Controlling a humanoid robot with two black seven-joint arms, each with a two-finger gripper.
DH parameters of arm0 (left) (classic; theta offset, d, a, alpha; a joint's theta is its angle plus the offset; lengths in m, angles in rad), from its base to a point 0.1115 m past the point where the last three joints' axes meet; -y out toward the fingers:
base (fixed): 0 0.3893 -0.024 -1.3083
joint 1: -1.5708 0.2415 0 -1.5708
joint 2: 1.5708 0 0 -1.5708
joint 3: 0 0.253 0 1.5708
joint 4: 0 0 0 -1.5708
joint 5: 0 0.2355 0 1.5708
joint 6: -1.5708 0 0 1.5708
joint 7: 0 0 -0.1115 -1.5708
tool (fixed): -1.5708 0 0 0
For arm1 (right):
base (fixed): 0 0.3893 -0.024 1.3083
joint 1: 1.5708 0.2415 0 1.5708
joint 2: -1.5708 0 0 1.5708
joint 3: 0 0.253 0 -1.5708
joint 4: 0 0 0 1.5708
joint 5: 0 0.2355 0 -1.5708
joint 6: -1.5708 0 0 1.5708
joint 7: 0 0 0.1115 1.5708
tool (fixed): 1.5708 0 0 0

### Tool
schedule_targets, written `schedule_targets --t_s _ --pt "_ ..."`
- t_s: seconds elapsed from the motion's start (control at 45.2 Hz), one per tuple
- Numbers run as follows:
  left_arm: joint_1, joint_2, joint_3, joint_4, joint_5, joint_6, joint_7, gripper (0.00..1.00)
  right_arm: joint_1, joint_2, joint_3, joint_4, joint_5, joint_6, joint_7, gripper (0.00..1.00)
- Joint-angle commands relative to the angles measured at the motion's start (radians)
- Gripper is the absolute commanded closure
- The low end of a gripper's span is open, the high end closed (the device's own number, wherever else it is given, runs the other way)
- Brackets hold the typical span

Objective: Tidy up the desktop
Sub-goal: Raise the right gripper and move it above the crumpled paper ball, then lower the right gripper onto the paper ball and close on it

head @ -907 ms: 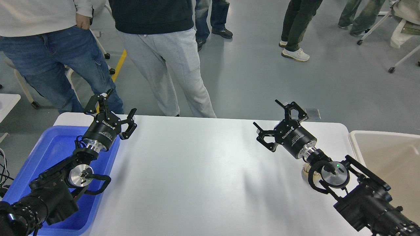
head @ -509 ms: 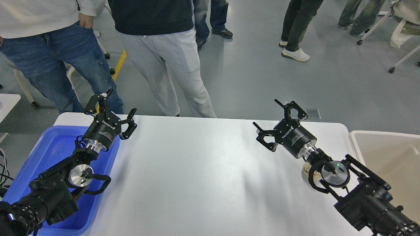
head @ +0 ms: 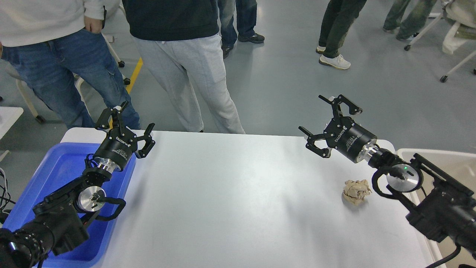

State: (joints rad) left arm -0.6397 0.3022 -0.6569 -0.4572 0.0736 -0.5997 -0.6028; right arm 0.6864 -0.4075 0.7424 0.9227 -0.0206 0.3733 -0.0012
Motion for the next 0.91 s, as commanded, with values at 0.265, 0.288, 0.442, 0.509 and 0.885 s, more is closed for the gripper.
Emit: schedule_targets --t_s 0.265,0.288,0.442,0.509,0.885 --pt "0.000 0.000 0.000 0.000 0.000 0.000 0.000 0.00 0.352 -0.266 -0.575 0.030 -0.265 0.009 -0.020 0.00" --pt "0.000 0.000 0.000 0.000 0.000 0.000 0.000 0.00 0.363 -0.272 -0.587 0.030 -0.292 0.009 -0.023 0.00" --pt "0.000 0.000 0.000 0.000 0.000 0.000 0.000 0.00 0.444 -0.289 -0.708 0.028 -0.493 0.002 -0.042 0.00" --pt "0.000 0.002 0.000 0.000 0.000 0.000 0.000 0.00 0.473 -0.298 -0.755 0.021 -0.576 -0.002 -0.042 0.00" --pt "-0.002 0.002 0.000 0.000 0.000 -0.002 0.000 0.00 0.533 -0.275 -0.969 -0.004 -0.843 -0.106 -0.042 0.00"
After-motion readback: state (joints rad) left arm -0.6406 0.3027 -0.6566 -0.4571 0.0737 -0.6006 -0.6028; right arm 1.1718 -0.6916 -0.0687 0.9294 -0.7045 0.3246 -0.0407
